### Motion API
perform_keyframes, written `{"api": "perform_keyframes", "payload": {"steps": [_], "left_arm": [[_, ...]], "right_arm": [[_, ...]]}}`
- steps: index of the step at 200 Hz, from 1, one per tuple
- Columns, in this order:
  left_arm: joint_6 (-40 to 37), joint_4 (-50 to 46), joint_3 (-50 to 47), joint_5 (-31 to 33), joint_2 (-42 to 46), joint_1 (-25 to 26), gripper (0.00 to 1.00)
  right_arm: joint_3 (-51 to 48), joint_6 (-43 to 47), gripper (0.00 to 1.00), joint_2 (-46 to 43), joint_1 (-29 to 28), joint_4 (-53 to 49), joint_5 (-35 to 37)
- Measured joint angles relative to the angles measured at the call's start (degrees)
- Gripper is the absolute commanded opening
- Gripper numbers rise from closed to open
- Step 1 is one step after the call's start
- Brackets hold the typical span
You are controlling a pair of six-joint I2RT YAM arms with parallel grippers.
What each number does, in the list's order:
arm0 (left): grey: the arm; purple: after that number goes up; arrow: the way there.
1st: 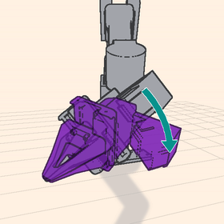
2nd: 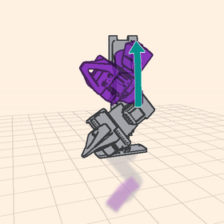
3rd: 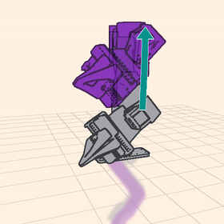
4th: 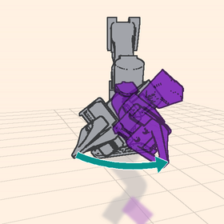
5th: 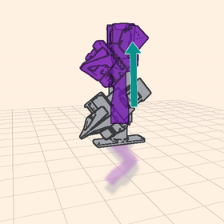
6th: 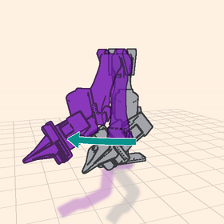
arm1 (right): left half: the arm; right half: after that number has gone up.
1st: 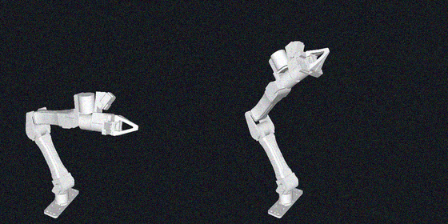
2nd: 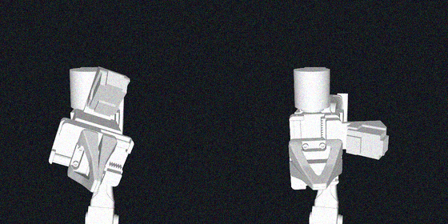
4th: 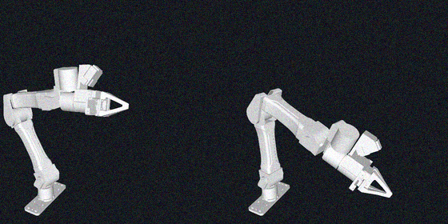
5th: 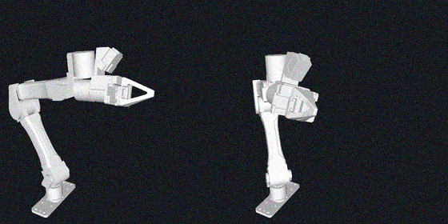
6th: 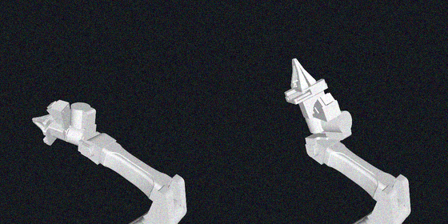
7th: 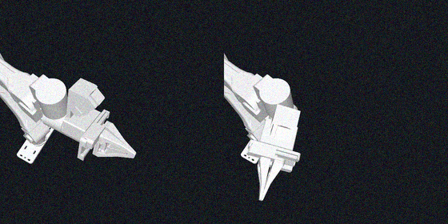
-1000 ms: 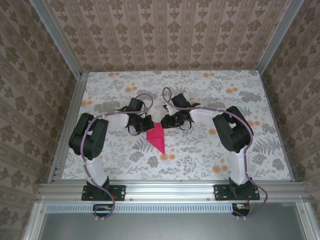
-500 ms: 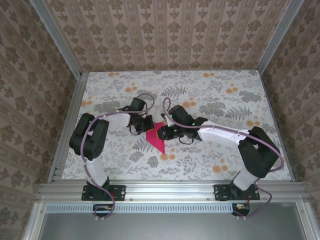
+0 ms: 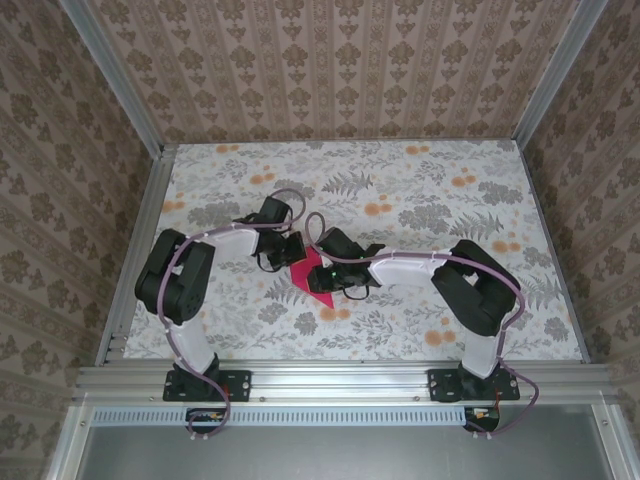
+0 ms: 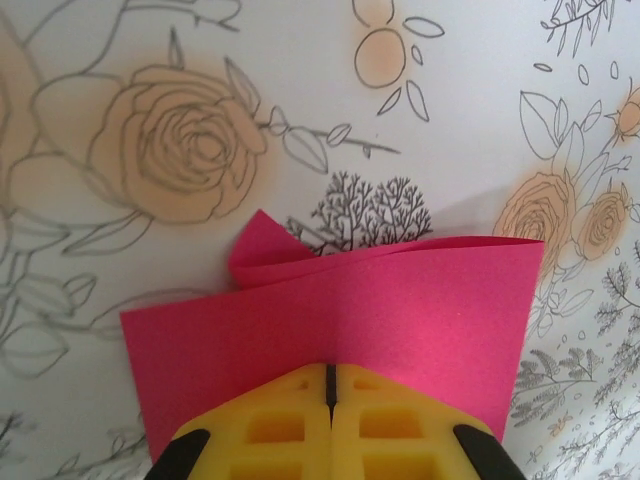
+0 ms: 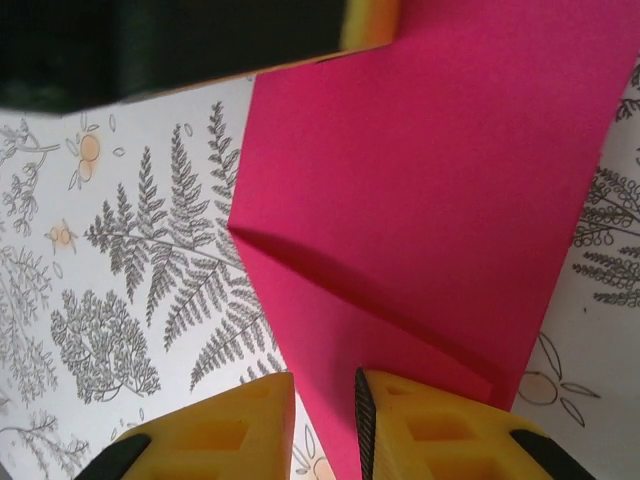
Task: Fold a paper plane with a square sheet of paper (pick it up from the middle)
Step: Fold the wing for the fifth time at the center of the table.
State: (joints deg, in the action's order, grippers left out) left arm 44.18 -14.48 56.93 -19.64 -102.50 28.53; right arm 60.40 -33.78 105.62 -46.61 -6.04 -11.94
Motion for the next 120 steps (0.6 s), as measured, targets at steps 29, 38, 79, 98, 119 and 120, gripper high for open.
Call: {"api": "perform_keyframes", "payload": {"steps": [29, 38, 79, 98, 119, 120], "left_arm": [[0.1, -0.6, -0.8, 0.2, 2.5, 0.0, 0.05], [0.1, -0.5, -1.0, 0.2, 3.0, 0.0, 0.06], [0.3, -0.6, -2.6, 0.2, 5.0, -0.1, 0.10], [0.5, -0.6, -4.0, 0.2, 6.6, -0.3, 0.12], [0.8, -0.6, -6.1, 0.1, 9.4, -0.8, 0.17], [0.9, -0.6, -6.1, 0.1, 9.5, -0.8, 0.17]], "right_arm": [[0.0, -0.8, 0.26, 0.2, 0.4, 0.3, 0.5], [0.0, -1.0, 0.27, 0.2, 0.6, 0.6, 0.5], [-0.7, -2.5, 0.27, 0.2, 1.9, 3.3, 0.4], [-2.0, -3.6, 0.26, 0.3, 2.5, 4.8, -0.3], [-3.5, -4.8, 0.26, 0.3, 3.2, 6.0, -0.7], [-3.5, -4.9, 0.26, 0.3, 3.3, 6.1, -0.7]]}}
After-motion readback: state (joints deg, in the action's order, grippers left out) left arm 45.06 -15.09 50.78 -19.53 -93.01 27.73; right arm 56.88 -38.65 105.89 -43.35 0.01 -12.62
